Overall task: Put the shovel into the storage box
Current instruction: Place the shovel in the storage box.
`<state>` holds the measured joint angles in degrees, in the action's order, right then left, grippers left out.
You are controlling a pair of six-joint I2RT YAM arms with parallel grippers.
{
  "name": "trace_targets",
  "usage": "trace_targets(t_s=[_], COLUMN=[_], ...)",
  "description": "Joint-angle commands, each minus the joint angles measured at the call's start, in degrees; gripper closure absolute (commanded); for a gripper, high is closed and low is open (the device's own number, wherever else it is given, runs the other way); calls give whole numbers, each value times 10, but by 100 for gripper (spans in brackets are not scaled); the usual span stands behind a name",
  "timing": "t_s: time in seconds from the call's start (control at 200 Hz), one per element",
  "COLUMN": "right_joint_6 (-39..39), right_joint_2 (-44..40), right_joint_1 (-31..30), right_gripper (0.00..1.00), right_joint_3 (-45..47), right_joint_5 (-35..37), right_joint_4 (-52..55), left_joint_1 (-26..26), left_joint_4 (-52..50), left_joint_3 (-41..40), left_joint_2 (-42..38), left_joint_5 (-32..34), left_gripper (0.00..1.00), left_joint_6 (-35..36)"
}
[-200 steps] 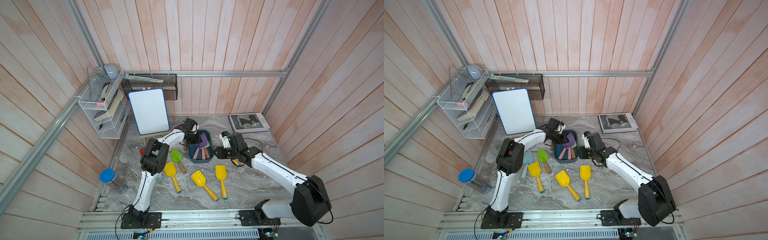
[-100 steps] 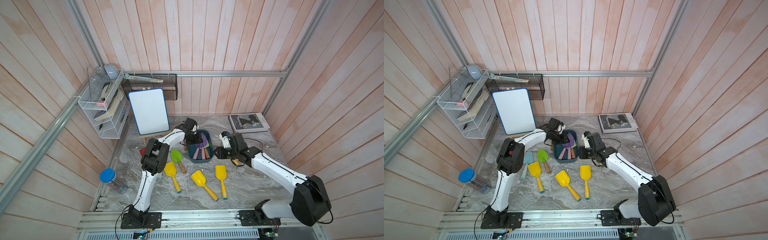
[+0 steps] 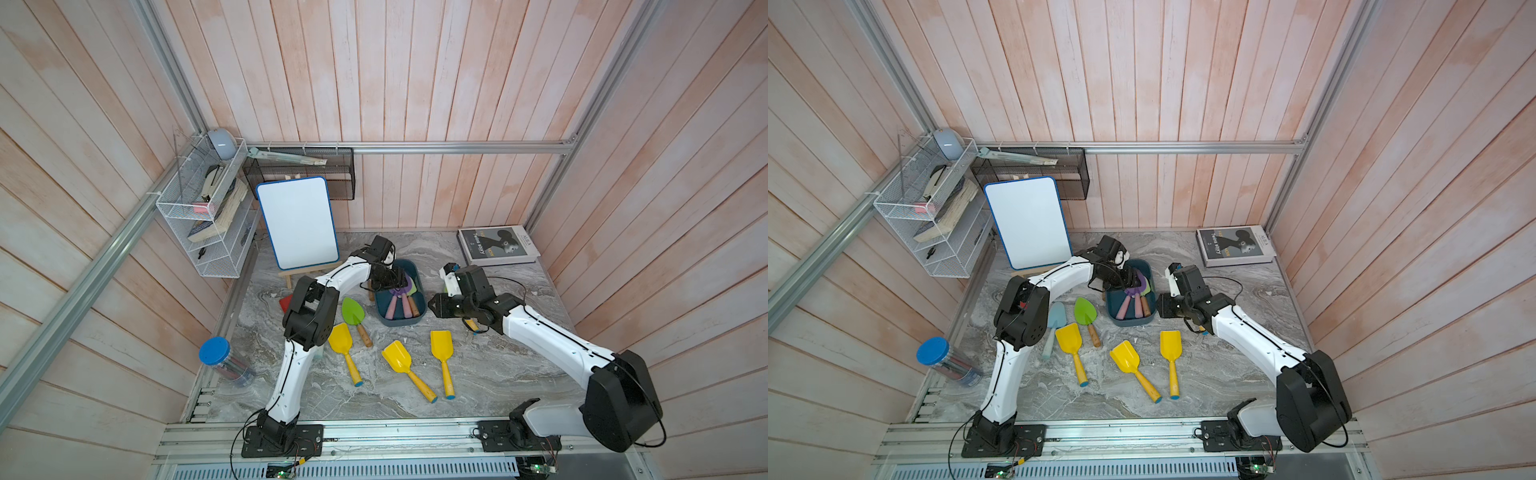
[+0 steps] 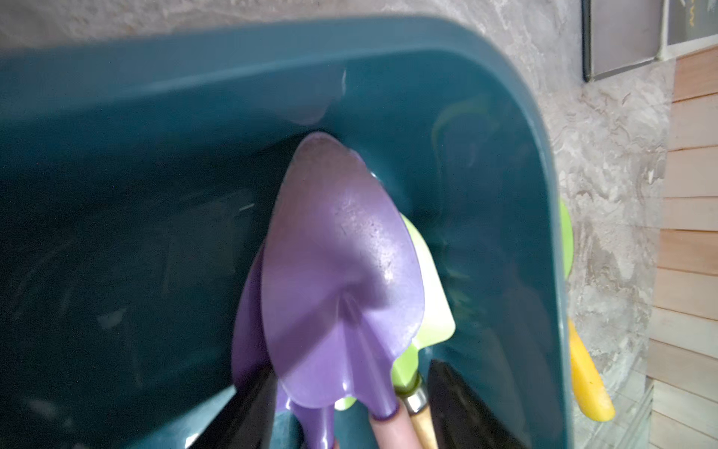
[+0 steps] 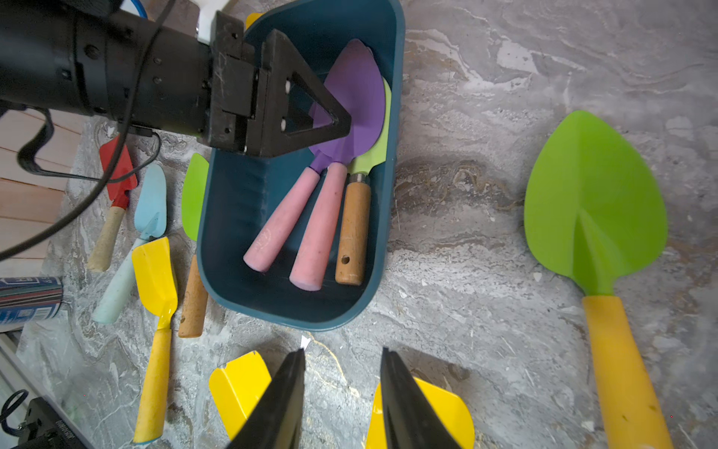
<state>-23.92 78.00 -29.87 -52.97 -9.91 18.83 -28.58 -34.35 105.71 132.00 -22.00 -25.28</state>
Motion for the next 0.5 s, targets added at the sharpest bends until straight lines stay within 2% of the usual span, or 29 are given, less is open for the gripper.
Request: trace_targets(t_s=[0.0, 0.29, 0.385, 0.495], right_joint_6=[-3, 0, 9, 22], right_joint_2=[6, -6, -16, -29], right_joint_1=[-3, 20, 57, 109], right_gripper=[61, 61, 61, 61], right_joint_3=[-7, -5, 7, 30], right_joint_5=[16, 37, 31, 20], right_joint_4=[20, 47, 56, 54], left_joint_1=[-2, -12, -16, -21], left_joint_4=[-14, -16, -16, -9], left_joint_3=[23, 32, 35, 30], left_joint_2=[6, -43, -75, -115], left_joint_5=[4, 0, -1, -1], left_gripper=[30, 27, 25, 18], left_joint_6=[5, 10, 12, 16])
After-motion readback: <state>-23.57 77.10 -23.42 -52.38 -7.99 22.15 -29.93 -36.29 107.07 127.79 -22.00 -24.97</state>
